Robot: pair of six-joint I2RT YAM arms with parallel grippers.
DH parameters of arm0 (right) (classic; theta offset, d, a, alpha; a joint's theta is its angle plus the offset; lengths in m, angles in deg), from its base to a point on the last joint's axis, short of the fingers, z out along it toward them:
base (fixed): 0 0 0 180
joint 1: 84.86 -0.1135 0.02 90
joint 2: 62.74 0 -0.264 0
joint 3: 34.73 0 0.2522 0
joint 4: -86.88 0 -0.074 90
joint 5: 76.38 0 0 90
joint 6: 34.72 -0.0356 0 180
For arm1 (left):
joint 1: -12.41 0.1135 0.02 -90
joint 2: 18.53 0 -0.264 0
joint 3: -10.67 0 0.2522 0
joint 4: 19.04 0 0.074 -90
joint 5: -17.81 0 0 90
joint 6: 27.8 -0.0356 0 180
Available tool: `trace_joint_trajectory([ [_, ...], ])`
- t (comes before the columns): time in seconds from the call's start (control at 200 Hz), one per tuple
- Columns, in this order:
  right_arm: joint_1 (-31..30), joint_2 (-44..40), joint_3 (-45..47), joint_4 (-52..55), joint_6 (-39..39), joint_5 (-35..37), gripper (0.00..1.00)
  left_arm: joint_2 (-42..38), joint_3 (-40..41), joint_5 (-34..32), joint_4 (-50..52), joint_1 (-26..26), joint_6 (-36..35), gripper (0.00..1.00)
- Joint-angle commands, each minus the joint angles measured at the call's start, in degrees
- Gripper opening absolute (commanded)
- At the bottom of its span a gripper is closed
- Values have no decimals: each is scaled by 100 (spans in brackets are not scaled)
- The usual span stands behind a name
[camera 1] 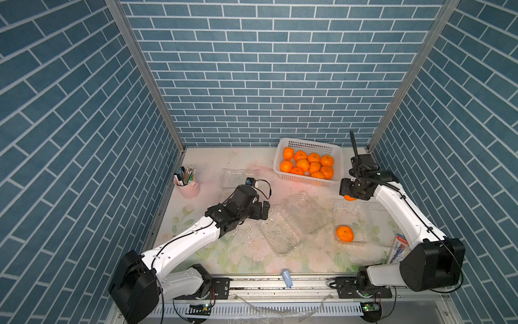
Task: Take oranges out of containers
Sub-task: Place the orange in the basket.
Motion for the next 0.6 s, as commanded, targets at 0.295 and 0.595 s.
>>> trace_joint_trajectory([
  [0.295, 15, 2831, -3557, 283, 591, -2315, 35, -378, -72, -276, 298, 37, 98, 99],
  [0.595, -134, 4248, -4666, 331, 79, -3303, 33, -393, -90, -454, 472, 45, 1, 99],
])
